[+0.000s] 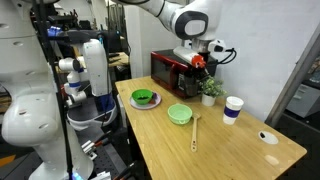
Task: Remove the black cup from the light green pot, use the ladle to scoop out some of the contents in the green bowl into the pot
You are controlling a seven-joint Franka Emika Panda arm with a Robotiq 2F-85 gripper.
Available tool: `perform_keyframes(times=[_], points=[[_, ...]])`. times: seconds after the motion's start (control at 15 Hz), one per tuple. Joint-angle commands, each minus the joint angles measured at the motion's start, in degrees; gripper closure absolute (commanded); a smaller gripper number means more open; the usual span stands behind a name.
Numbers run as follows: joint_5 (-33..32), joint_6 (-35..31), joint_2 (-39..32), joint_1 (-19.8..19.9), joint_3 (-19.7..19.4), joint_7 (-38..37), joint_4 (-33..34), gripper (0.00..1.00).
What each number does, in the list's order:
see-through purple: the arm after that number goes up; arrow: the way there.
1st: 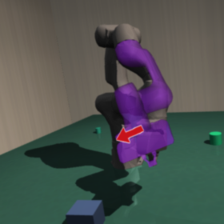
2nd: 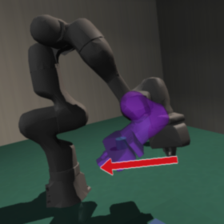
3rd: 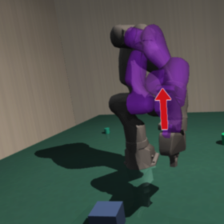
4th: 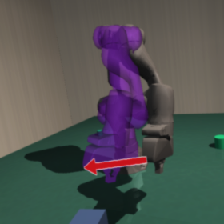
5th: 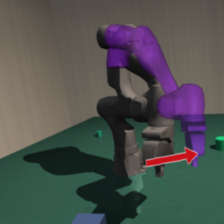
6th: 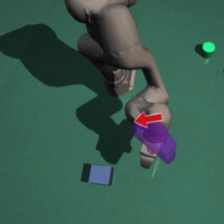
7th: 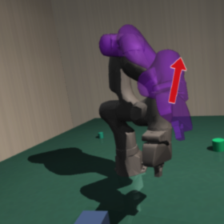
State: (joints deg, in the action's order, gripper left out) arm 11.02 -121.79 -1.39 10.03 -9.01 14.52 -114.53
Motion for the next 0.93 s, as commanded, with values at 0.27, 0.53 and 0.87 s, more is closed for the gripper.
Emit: perform_keyframes(times=[0.27,0.53,0.87], points=[[11.3,9.0,-4.1,5.0,-5.9,-1.6,12.3,0.98],[15.6,12.2,-10.8,7.7,-7.2,-5.6,20.6,0.98],[17.7,15.2,-21.9,11.4,-6.2,-13.5,31.8,0.98]])
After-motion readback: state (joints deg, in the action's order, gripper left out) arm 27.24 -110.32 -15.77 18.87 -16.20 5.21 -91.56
